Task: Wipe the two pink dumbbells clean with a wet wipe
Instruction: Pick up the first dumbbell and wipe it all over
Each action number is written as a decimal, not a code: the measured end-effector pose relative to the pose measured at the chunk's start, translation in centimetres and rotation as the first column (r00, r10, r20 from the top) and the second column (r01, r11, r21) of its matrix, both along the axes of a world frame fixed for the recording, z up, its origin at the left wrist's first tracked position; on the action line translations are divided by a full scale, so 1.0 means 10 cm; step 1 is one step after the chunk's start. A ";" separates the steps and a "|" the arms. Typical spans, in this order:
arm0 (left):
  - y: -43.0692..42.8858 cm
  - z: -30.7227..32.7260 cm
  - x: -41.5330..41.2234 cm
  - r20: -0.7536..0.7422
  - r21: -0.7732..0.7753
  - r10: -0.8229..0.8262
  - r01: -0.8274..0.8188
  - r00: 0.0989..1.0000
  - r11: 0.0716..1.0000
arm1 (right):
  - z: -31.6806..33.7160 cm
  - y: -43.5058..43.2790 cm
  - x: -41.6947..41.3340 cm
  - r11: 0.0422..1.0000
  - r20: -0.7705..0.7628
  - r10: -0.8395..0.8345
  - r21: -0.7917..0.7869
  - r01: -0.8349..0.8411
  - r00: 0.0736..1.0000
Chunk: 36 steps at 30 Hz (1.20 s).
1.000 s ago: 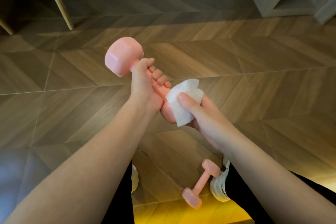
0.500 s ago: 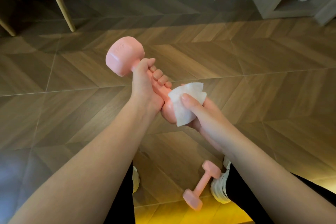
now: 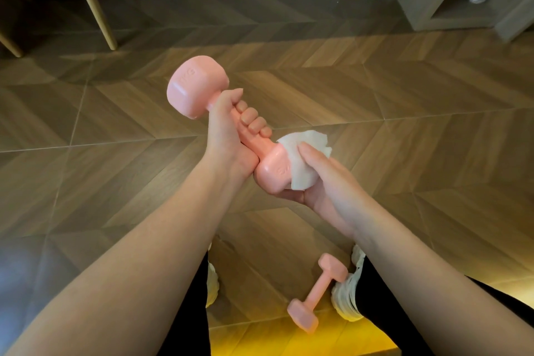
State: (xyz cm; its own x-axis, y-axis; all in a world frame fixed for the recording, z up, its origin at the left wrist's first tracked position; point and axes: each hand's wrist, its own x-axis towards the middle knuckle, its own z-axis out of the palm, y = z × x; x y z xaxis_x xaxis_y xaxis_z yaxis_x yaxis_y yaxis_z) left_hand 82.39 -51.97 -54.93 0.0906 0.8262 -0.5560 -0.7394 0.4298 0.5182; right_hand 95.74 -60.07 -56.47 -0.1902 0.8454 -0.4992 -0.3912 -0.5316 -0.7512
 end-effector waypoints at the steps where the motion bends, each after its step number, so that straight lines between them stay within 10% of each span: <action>1: -0.01 0.00 0.00 0.001 0.002 -0.005 0.005 1.000 1.000 | 0.00 -0.01 0.02 1.000 -0.039 0.028 -0.005 -0.029 0.999; 36: -0.01 -0.06 0.03 -0.019 -0.043 -0.005 0.004 1.000 0.999 | -0.02 -0.05 -0.10 0.998 0.098 -0.067 0.006 0.066 0.993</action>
